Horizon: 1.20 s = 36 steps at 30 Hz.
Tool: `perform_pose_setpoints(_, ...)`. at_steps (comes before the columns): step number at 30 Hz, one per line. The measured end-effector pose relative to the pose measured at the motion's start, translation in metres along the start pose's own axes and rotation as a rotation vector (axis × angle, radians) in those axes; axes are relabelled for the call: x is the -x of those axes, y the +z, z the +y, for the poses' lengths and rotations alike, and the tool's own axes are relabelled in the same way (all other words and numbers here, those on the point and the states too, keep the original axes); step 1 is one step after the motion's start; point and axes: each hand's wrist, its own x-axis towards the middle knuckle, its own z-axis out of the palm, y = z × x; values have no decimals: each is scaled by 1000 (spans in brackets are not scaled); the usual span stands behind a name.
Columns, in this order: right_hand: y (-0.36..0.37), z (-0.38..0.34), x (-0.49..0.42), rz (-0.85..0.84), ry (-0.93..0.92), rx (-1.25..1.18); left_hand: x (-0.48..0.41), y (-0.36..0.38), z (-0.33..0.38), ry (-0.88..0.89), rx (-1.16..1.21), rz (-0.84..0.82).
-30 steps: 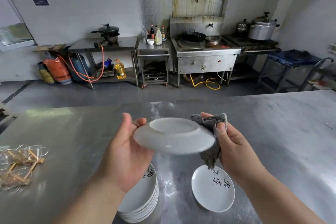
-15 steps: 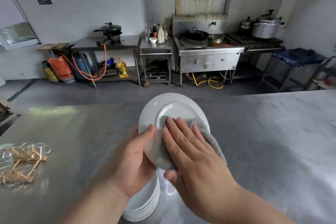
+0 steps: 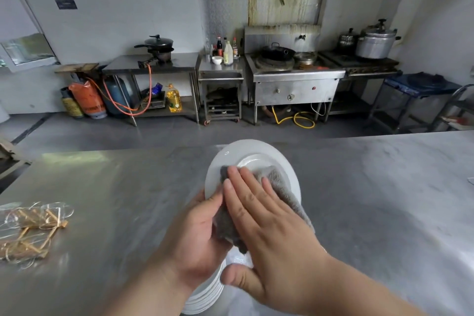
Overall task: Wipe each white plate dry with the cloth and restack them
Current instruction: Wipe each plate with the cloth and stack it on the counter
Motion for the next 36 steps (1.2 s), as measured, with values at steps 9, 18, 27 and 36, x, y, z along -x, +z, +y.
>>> perform_pose_setpoints(9, -6, 17, -9, 13, 234, -21, 0, -5, 18, 71, -49, -4)
perform_pose_setpoints(18, -25, 27, -31, 41, -34, -14, 3, 3, -2, -46, -2, -87)
perform_pose_setpoints(27, -32, 39, -31, 102, 128, -53, 9, 8, 7, -23, -171, -70)
perform_pose_setpoints(36, -31, 49, -19, 285, 189, -264, 11, 6, 9, 41, -106, -79)
